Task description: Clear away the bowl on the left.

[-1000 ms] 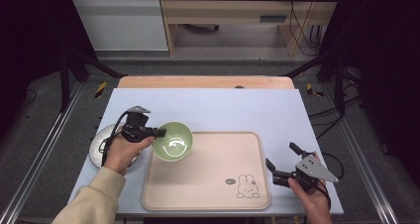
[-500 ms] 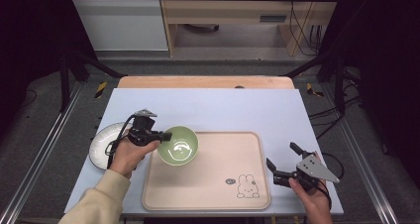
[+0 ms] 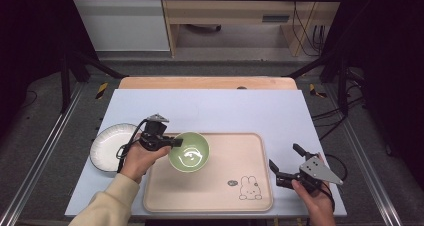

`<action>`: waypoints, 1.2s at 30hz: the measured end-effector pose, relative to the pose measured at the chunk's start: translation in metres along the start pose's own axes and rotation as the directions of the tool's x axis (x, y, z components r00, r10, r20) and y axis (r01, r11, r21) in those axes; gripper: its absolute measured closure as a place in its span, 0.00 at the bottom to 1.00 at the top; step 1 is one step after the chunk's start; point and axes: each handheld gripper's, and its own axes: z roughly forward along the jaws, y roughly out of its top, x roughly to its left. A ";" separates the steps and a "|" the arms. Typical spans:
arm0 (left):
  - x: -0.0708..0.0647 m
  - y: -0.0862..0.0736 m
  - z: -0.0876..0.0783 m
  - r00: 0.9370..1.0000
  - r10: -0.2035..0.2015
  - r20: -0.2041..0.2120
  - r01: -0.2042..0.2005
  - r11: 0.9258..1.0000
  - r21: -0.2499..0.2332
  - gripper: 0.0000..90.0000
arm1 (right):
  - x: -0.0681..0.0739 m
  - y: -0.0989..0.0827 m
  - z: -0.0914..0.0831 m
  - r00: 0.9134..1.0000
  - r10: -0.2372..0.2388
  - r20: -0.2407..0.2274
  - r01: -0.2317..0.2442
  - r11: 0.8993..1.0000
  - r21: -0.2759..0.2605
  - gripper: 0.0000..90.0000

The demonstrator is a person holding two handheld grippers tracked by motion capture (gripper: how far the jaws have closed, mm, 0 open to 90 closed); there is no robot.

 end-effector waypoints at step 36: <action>-0.031 -0.007 0.036 0.996 0.061 0.067 -0.066 0.995 0.081 0.92 | 0.000 0.001 0.000 1.000 -0.005 -0.008 0.005 1.000 -0.002 0.04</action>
